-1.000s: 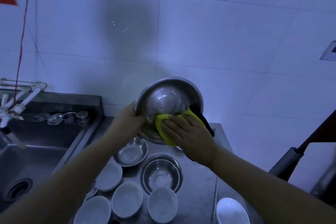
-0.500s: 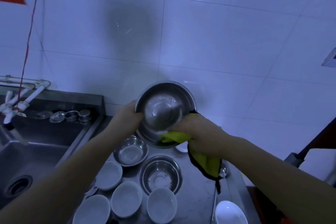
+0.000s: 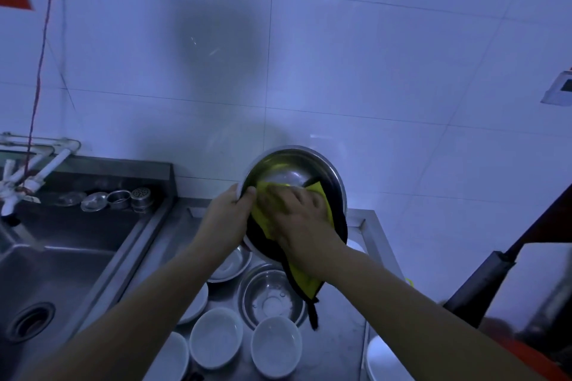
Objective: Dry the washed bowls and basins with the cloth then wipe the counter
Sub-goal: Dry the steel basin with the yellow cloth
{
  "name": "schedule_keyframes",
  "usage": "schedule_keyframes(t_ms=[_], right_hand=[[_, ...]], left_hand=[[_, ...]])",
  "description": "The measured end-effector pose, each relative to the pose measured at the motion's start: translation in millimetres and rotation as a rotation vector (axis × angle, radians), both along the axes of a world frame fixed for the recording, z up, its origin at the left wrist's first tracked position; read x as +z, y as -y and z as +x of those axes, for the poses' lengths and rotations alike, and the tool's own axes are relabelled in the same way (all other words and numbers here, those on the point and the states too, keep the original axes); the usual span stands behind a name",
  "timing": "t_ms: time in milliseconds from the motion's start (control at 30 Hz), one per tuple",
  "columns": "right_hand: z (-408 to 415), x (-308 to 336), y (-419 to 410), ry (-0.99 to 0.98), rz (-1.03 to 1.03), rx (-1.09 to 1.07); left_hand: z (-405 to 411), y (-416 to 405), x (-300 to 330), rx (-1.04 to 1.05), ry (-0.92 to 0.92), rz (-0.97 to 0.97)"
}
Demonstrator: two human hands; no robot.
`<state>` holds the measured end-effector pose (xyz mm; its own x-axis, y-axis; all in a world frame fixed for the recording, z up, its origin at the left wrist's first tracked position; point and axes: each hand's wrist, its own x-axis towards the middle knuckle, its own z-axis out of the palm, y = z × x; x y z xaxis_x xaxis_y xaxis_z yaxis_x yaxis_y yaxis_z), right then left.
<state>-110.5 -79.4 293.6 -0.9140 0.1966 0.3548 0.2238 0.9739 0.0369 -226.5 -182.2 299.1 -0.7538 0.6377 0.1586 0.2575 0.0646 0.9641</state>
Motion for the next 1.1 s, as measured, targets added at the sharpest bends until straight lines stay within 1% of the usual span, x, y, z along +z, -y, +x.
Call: schedule_keyframes(t_ms=[67,133,200,300,367,433,467,567,633,667,733,800,867,1000,1100], right_hand=[[8,2,-2,0.114,0.019,0.062],[16,5,-7,0.224,0.098,0.062],[25,10,-13,0.246,0.160,0.038],[32,13,-25,0.099,0.291,0.007],[28,15,-31,-0.095,0.377,0.011],[21,17,-32,-0.284,0.400,0.054],[18,18,-32,-0.338,0.399,0.086],[12,20,-35,-0.333,0.446,0.268],[11,22,-41,-0.309,0.535,0.376],[11,23,-45,-0.300,0.578,0.384],[13,25,-52,-0.275,0.633,0.315],[17,24,-56,-0.250,0.608,0.198],[20,18,-53,-0.275,0.509,0.104],[30,-6,-29,-0.343,0.189,0.023],[26,-23,1,-0.412,-0.043,-0.011]], left_hand=[[-3,3,1,-0.036,-0.001,0.023],[-4,6,4,-0.086,-0.015,0.041],[-4,9,6,-0.136,-0.023,0.004],[-5,9,11,-0.200,-0.074,-0.047],[-2,5,14,-0.229,-0.049,-0.077],[4,1,14,-0.265,-0.034,-0.116],[7,-1,13,-0.286,-0.015,-0.123],[10,-1,7,-0.331,0.057,-0.118],[7,0,6,-0.331,0.015,-0.135],[5,0,6,-0.327,-0.017,-0.128],[1,2,9,-0.287,-0.086,-0.095],[-3,3,15,-0.218,-0.134,-0.056],[-5,3,18,-0.146,-0.123,-0.009],[0,1,14,-0.038,-0.113,0.059],[10,-6,6,0.001,-0.031,0.093]])
